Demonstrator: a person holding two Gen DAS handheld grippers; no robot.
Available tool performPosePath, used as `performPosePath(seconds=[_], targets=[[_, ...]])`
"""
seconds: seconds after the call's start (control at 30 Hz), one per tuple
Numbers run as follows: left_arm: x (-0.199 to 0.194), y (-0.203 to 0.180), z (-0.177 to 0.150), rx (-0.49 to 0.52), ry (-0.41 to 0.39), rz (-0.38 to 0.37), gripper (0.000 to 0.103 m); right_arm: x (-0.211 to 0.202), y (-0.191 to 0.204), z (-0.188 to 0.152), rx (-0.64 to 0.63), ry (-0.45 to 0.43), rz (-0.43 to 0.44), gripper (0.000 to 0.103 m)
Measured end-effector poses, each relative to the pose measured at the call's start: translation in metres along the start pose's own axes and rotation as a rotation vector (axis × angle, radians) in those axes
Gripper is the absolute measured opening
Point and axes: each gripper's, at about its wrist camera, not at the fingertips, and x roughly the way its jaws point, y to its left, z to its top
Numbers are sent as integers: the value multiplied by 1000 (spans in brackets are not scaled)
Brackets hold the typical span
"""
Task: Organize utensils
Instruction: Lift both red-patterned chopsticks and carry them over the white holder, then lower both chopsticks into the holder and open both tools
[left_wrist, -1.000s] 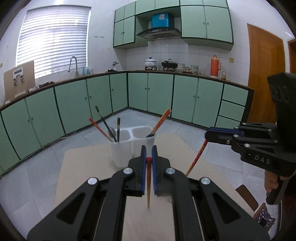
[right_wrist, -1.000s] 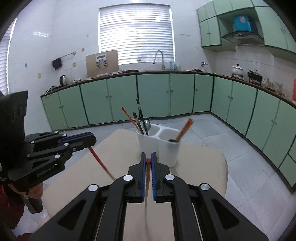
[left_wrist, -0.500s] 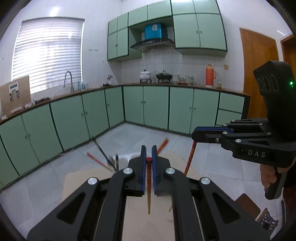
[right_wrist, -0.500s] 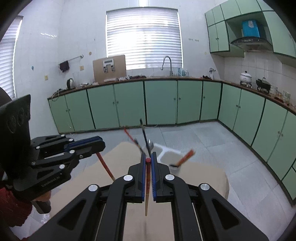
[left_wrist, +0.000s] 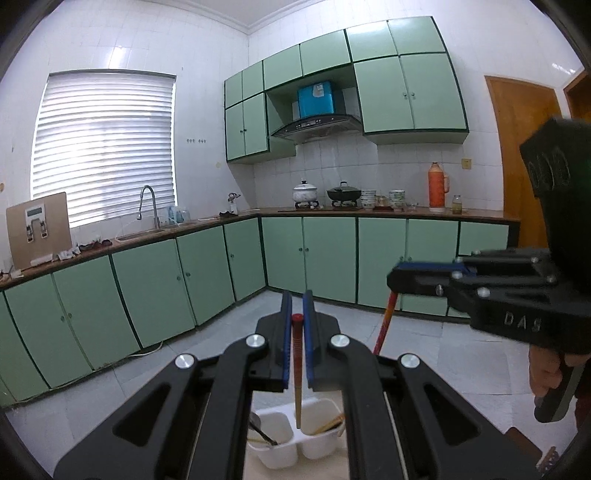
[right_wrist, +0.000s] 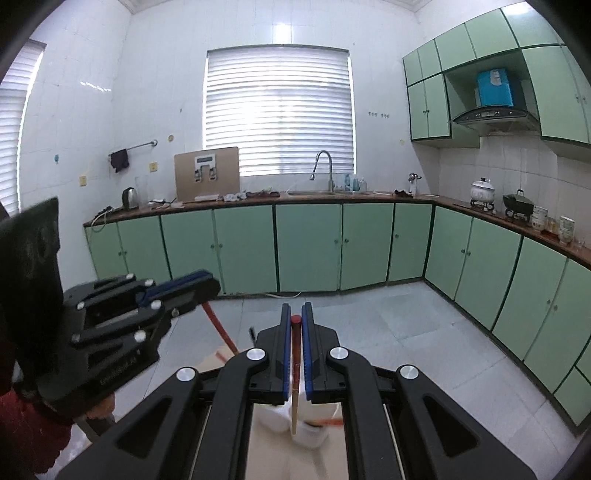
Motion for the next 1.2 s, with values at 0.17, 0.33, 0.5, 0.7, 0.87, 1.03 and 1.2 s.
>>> performPosePath(seconds=[0.17,0.33,0.5,0.7,0.87,1.03,1.2], targets=[[32,8,-7,-14,50,15,5,37,-14,-2,12,16,-41,6],[57,22,-29,-29,98,46,5,77,-26,-23,43,59,-55,6],[84,35,-51,-47,172,60,5,102,-33,-50,67,104,-65,6],[105,48,-78,-73,254,60,8,120,-36,-78,84,172,-62,6],[101,61,-90,-113,271,64,46,119,-40,-94,97,217,-70,12],[78,69,-86,-121,225,96,62,90,-45,-93,116,169,-87,31],[44,70,-80,-145,157,136,83,49,-45,-91,142,98,-110,46]])
